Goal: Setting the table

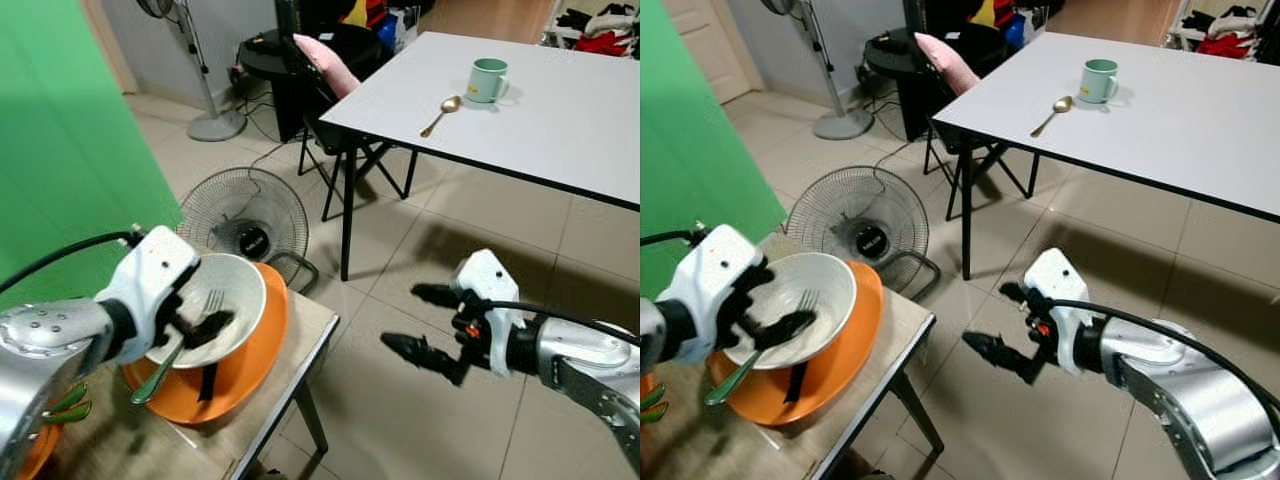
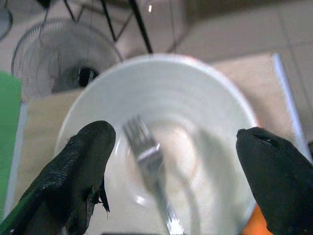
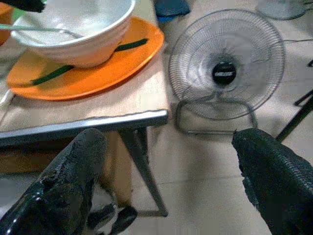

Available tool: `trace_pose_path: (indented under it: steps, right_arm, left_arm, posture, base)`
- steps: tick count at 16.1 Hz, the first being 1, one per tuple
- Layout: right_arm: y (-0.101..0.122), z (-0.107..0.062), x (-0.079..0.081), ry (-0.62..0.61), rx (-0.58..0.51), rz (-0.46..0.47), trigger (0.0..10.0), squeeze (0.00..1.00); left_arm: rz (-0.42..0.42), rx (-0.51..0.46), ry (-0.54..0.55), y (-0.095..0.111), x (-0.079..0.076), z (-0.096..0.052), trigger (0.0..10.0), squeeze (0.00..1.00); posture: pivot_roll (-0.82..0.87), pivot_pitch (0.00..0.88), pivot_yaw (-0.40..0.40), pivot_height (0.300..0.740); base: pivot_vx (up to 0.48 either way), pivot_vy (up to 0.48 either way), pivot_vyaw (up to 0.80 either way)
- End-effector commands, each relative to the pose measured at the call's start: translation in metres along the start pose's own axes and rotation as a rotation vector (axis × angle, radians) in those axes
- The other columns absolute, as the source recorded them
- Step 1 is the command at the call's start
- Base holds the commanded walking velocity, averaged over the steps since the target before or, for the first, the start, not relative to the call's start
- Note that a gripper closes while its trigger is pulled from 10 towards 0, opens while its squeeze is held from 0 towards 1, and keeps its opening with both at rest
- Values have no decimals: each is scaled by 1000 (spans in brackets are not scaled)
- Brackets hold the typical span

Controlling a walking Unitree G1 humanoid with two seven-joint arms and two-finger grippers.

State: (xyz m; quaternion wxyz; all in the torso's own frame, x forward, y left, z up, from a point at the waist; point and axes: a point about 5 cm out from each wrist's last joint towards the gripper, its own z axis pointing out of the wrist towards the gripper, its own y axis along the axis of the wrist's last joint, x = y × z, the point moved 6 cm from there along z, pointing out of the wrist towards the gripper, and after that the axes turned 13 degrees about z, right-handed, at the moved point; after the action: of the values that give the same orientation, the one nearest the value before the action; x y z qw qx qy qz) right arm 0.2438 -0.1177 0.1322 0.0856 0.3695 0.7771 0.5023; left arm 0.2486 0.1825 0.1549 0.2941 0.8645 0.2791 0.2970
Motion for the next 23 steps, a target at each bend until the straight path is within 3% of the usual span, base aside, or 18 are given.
trace_pose_path:
  steps: [1,2,7,8,9,11,15,23]
  right_arm:
    - [4,-1,10,37,-1,-17,10000,0]
    - [0,-3,15,58,21,-12,10000,0]
    - [-3,-7,26,111,67,-12,10000,0]
    - [-3,-7,27,113,72,-11,10000,0]
    - [-3,-6,26,117,77,-10,10000,0]
    - [-5,-5,26,126,90,-9,10000,0]
    - [-2,-8,37,209,78,-32,10000,0]
    - [8,-11,39,293,98,-163,10000,0]
  left_arm:
    - [-2,20,-21,-2,-3,-2,6667,0]
    - [-15,72,-41,-10,-6,-5,9882,0]
    - [-54,161,-79,-25,-11,-5,10000,0]
    - [-58,167,-87,-27,-11,-4,8549,0]
    - [-58,173,-99,-29,-12,-2,4431,0]
    - [-67,188,-112,-32,-12,2,0,0]
    - [-98,219,-135,-41,-15,10,0,0]
    - [-32,288,-145,-53,-8,27,0,0]
  posture:
    - [16,23,106,740]
    - [15,31,107,740]
    - [11,31,101,740]
    - [14,30,99,740]
    - [16,28,98,740]
    - [18,27,101,740]
    - [2,29,117,740]
    - [-17,33,124,740]
  base:
    - [0,0,0]
    - [0,0,0]
    - [0,0,0]
    - [0,0,0]
    - [0,0,0]
    - [0,0,0]
    - [0,0,0]
    - [0,0,0]
